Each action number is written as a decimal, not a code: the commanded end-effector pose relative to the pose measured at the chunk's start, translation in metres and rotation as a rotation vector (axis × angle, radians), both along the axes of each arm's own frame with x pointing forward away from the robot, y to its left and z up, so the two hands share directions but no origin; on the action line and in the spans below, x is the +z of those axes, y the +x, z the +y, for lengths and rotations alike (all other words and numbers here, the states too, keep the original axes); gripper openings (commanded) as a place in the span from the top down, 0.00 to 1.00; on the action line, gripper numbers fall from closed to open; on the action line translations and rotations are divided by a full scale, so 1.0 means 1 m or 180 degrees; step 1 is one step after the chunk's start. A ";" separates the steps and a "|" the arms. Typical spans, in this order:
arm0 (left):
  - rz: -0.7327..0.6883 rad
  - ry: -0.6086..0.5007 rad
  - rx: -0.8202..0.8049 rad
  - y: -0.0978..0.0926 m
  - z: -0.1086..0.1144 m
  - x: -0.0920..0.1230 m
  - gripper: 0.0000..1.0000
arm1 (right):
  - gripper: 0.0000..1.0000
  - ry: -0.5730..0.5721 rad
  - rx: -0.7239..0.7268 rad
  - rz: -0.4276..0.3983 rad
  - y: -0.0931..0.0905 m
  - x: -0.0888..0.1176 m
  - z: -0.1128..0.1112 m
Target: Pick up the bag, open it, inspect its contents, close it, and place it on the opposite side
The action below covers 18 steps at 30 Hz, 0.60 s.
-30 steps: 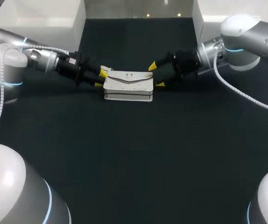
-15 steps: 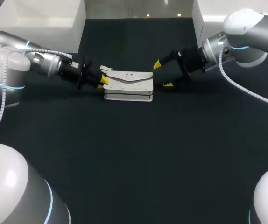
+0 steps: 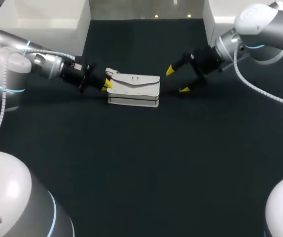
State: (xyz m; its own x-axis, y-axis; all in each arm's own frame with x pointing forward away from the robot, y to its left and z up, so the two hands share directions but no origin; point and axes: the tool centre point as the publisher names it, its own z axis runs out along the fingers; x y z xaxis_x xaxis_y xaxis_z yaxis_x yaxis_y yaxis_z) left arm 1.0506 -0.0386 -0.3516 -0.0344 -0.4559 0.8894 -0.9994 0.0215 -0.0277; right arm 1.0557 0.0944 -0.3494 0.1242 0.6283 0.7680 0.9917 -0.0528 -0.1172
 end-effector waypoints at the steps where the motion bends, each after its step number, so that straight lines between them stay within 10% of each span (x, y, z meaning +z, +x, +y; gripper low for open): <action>1: -0.0018 0.0017 0.0021 -0.002 0.012 0.003 1.00 | 0.00 -0.0329 -0.0007 -0.0029 -0.005 0.011 -0.004; 18: -0.0052 0.0320 0.0082 -0.005 0.055 -0.003 1.00 | 0.00 -0.0806 -0.0216 -0.0087 -0.015 0.019 -0.031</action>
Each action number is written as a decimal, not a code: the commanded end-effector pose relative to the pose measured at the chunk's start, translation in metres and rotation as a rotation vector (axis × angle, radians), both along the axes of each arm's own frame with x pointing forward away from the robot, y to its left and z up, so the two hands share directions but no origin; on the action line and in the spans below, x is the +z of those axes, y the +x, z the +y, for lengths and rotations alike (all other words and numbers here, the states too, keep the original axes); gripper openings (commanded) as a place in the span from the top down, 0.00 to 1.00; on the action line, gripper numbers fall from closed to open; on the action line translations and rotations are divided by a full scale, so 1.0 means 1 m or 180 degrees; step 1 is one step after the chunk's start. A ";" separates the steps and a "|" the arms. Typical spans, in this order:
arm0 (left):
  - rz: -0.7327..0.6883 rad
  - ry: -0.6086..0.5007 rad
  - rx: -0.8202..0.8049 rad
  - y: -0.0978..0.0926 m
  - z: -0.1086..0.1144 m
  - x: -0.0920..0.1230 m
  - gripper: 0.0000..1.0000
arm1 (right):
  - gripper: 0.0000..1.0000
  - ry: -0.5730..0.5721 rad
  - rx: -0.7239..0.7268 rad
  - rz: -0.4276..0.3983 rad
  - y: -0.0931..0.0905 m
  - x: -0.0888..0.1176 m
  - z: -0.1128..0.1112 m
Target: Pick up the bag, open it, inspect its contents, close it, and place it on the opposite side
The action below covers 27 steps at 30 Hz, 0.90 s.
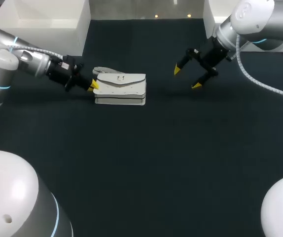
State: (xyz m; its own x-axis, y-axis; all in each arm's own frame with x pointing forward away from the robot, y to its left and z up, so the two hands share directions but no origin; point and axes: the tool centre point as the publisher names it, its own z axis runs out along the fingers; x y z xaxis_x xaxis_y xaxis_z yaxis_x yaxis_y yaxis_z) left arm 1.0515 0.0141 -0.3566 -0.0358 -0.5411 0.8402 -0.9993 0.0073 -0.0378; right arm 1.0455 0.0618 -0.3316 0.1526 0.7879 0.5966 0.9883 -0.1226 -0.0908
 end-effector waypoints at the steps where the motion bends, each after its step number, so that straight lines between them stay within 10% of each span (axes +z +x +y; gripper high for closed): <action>1: -0.0017 0.0009 0.0026 -0.006 0.003 0.002 1.00 | 0.00 -0.0038 -0.0065 -0.0079 -0.005 0.001 0.001; 12: -0.0017 0.0009 0.0026 -0.006 0.003 0.002 1.00 | 0.00 -0.0038 -0.0065 -0.0079 -0.005 0.001 0.001; 27: -0.0265 0.0183 -0.0167 0.029 0.093 0.002 1.00 | 0.00 -0.0940 -0.0077 -0.0239 0.007 0.015 -0.079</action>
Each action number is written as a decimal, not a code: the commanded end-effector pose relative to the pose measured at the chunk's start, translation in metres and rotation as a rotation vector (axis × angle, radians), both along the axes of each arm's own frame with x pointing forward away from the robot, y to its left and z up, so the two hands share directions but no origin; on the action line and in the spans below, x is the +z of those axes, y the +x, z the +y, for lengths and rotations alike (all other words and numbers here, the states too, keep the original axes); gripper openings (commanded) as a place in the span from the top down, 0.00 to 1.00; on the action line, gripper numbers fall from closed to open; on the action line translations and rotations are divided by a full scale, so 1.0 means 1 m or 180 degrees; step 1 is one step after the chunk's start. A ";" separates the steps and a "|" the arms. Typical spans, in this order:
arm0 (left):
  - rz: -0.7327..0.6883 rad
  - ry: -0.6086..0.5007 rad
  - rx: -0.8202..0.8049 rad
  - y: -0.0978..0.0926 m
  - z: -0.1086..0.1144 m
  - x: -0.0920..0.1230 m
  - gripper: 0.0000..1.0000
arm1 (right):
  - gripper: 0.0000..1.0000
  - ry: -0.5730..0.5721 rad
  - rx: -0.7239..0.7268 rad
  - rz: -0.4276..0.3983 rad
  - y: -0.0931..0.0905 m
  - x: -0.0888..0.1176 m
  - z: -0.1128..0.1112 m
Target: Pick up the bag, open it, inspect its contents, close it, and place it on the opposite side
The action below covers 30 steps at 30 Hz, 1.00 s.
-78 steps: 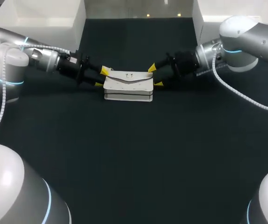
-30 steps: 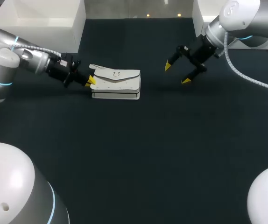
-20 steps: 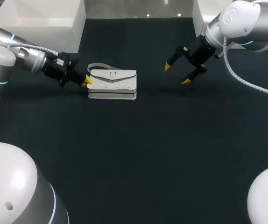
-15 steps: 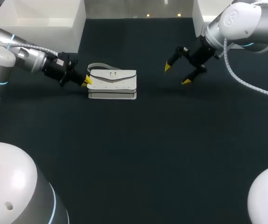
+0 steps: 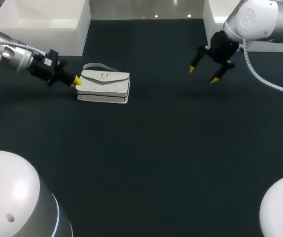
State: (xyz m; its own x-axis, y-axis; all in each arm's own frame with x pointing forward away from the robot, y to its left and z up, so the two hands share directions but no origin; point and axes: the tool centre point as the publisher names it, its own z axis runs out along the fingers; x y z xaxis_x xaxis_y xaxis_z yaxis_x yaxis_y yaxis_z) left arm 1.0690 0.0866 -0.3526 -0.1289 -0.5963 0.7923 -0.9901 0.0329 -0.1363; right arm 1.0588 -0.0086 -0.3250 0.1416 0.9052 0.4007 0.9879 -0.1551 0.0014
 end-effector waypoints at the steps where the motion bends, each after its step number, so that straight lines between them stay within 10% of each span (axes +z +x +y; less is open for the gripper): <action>1: 0.0042 0.0019 -0.0112 0.013 0.026 -0.003 1.00 | 0.00 -0.0254 0.0023 -0.0070 -0.005 0.010 -0.012; 30: -0.0144 0.0337 0.0163 0.041 0.163 -0.003 1.00 | 0.00 -0.1343 -0.0094 -0.0540 0.001 0.050 -0.083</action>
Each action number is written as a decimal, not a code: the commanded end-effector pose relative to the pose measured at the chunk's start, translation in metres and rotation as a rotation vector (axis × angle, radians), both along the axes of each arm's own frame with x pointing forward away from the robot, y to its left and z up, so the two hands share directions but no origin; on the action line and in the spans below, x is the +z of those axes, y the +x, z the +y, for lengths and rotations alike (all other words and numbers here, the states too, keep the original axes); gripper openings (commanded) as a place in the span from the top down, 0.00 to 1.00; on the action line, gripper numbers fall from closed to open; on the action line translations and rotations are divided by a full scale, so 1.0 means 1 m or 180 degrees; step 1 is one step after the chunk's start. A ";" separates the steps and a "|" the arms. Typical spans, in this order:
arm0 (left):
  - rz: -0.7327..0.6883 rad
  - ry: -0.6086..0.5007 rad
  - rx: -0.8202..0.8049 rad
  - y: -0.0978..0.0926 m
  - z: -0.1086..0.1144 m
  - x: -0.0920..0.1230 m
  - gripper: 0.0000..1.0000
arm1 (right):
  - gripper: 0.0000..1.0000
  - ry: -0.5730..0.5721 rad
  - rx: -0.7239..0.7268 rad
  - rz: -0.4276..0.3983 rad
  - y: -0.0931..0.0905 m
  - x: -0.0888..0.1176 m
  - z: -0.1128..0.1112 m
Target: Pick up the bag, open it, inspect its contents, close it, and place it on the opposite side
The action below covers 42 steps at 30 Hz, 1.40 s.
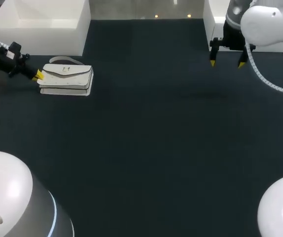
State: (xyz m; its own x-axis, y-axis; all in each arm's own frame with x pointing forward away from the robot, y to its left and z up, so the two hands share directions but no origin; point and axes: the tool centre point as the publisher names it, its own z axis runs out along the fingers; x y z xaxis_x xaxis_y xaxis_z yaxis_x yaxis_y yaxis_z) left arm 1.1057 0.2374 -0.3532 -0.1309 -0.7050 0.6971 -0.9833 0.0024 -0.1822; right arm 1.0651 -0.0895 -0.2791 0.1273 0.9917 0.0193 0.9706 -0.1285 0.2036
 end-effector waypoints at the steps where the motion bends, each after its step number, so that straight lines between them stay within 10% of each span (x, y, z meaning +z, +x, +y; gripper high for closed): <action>1: 0.0006 -0.0111 -0.0004 0.004 0.014 -0.002 1.00 | 0.00 -0.0016 -0.0040 -0.0110 -0.005 0.005 -0.003; 42: 0.0094 -0.0284 -0.0103 0.034 0.116 0.002 1.00 | 0.00 -0.0020 -0.0127 -0.0146 -0.004 0.009 -0.011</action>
